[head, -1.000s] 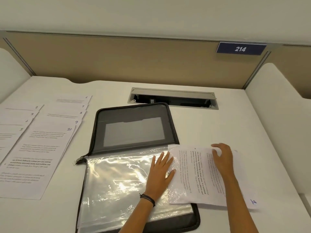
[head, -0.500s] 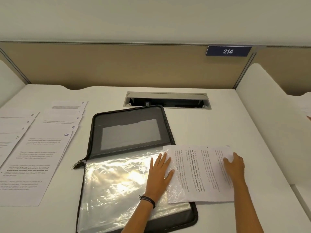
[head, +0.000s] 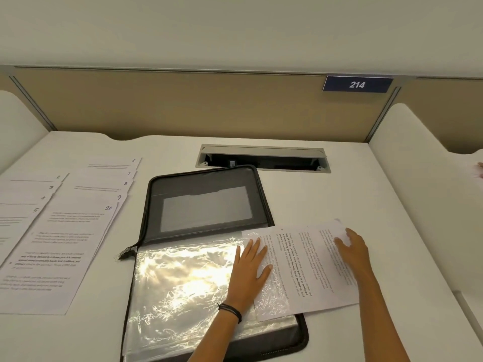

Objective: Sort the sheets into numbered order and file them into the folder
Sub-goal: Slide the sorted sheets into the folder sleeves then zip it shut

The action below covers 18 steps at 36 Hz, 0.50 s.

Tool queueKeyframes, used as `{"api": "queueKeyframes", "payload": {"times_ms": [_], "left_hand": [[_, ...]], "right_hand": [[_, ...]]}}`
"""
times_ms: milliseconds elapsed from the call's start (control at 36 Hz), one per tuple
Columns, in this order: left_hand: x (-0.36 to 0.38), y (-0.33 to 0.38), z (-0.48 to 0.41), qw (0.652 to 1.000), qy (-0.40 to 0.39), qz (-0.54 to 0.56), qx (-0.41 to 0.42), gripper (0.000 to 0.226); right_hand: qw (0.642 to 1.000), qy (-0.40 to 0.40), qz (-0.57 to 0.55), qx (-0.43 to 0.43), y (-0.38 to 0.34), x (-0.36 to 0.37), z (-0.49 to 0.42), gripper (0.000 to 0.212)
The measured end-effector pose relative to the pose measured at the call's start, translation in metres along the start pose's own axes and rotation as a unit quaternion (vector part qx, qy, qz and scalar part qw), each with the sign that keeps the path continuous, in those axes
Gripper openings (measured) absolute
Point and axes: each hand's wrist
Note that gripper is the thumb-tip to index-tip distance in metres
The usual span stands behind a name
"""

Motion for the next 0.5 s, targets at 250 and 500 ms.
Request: {"api": "queueKeyframes", "payload": {"times_ms": [250, 500], "left_hand": [[-0.001, 0.001, 0.001, 1.000, -0.005, 0.009, -0.002, 0.070], [-0.003, 0.001, 0.002, 0.999, -0.029, -0.017, -0.002, 0.068]], "right_hand": [[0.999, 0.019, 0.028, 0.029, 0.007, 0.000, -0.007, 0.050], [0.997, 0.039, 0.050, 0.037, 0.013, -0.003, -0.009, 0.031]]}}
Point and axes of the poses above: each hand's wrist, its own z-axis away from the middle knuckle, its own x-axis out of the palm, y = z × x, and after that the axes turned 5 degrees about y, right-handed
